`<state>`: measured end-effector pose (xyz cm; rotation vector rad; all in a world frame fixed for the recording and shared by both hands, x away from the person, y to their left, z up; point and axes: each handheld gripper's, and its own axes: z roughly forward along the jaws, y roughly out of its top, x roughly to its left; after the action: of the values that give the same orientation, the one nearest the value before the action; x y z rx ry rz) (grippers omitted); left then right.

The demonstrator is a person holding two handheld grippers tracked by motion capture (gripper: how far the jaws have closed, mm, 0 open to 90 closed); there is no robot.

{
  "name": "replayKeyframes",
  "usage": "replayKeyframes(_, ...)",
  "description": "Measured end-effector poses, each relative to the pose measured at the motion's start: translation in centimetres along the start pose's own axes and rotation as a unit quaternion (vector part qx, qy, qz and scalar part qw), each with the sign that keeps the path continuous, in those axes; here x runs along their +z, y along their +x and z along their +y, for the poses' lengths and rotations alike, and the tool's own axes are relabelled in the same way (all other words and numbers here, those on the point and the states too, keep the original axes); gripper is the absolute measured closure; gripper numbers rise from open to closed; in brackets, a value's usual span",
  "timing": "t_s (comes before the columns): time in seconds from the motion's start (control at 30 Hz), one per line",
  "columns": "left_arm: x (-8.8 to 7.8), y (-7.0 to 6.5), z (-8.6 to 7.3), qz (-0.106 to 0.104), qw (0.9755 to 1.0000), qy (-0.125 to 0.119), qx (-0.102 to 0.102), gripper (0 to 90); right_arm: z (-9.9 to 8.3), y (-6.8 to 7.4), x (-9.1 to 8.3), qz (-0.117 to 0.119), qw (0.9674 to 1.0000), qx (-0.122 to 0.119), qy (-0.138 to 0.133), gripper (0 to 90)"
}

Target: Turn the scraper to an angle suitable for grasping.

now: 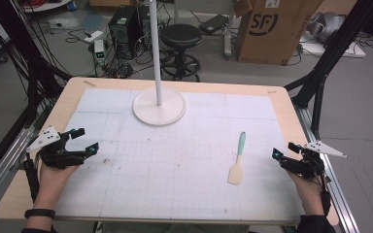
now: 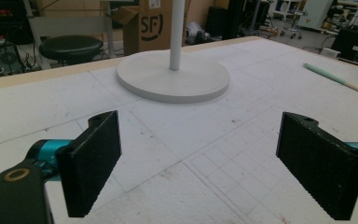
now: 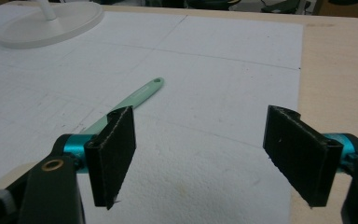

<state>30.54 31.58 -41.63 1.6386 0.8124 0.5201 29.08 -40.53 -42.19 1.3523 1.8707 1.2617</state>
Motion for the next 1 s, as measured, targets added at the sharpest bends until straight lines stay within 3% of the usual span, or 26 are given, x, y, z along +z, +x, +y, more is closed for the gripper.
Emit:
replayKeyframes(0.27, 0.0, -0.1, 0.0, -0.002, 1.0000, 0.006, 0.002, 14.5, 0.3, 0.0, 0.0, 0.012, 0.9999, -0.009, 0.003, 22.5)
replayKeyframes(0.47, -0.1, -0.1, 0.0, -0.005, 0.9999, 0.010, 0.003, 14.5, 0.7, 0.1, 0.0, 0.028, 0.9995, -0.017, 0.004, 26.7)
replayKeyframes(0.67, -0.1, -0.2, 0.1, -0.006, 1.0000, 0.006, 0.000, 14.6, 1.2, 0.4, 0.4, 0.049, 0.9983, -0.033, 0.006, 49.0)
replayKeyframes(0.77, -0.2, -0.2, 0.1, -0.005, 1.0000, 0.007, 0.001, 14.8, 1.3, 1.0, 2.0, 0.051, 0.9965, -0.056, 0.035, 66.5)
replayKeyframes(0.8, -0.2, -0.2, 0.1, -0.005, 1.0000, 0.008, 0.001, 14.8, 1.3, 1.0, 2.0, 0.051, 0.9965, -0.056, 0.035, 66.5)
replayKeyframes(0.83, -0.2, -0.2, 0.1, -0.005, 1.0000, 0.008, 0.000, 14.9, 1.3, 1.2, 2.7, 0.053, 0.9955, -0.062, 0.047, 74.0)
replayKeyframes(1.0, -0.1, -0.2, 0.1, -0.009, 0.9999, 0.010, 0.001, 15.2, 1.7, 1.9, 4.9, 0.055, 0.9938, -0.073, 0.063, 87.6)
